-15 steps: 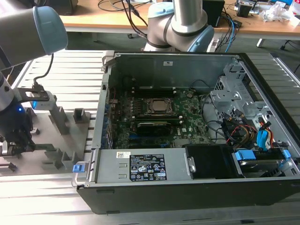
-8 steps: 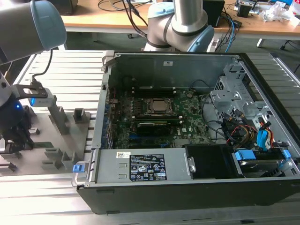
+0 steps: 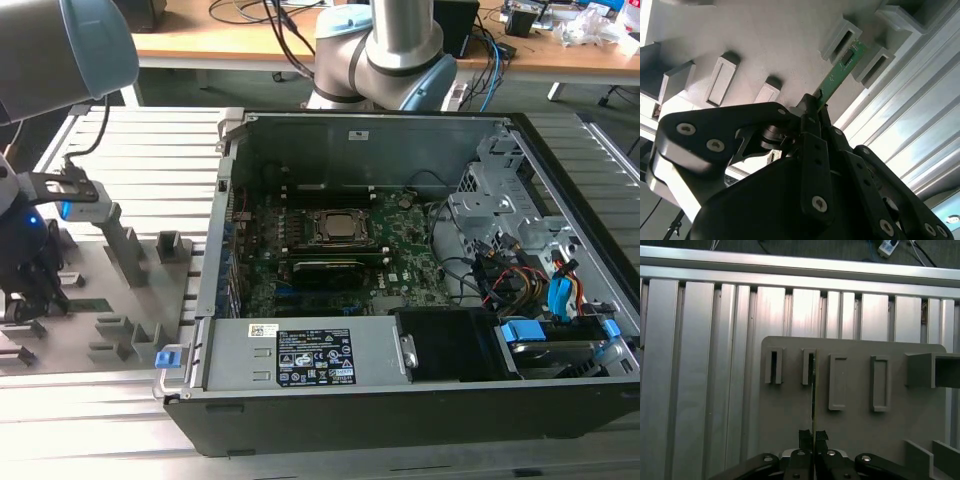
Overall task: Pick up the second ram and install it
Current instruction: 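Pick up the second ram and move it above second insertion slot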
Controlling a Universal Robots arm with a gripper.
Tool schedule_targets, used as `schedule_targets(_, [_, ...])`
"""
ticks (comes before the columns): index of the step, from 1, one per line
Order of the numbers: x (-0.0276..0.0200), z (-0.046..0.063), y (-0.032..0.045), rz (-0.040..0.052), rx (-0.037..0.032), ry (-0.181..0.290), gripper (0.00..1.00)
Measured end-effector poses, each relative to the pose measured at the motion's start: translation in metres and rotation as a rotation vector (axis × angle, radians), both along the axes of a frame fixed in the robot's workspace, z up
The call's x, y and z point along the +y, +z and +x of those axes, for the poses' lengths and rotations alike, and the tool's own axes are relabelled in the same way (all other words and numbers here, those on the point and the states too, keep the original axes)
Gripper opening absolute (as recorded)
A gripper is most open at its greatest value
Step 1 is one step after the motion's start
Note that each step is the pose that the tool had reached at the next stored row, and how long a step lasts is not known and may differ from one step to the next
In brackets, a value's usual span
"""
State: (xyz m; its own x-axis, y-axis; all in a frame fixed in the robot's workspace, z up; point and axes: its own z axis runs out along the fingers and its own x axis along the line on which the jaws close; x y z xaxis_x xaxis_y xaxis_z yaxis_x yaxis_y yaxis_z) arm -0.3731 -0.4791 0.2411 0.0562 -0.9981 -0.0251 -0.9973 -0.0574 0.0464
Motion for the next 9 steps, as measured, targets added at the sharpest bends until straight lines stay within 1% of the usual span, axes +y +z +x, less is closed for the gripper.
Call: schedule_targets(9, [0.0, 0.0, 0.0087, 0.0, 0.0, 0.0, 0.14])
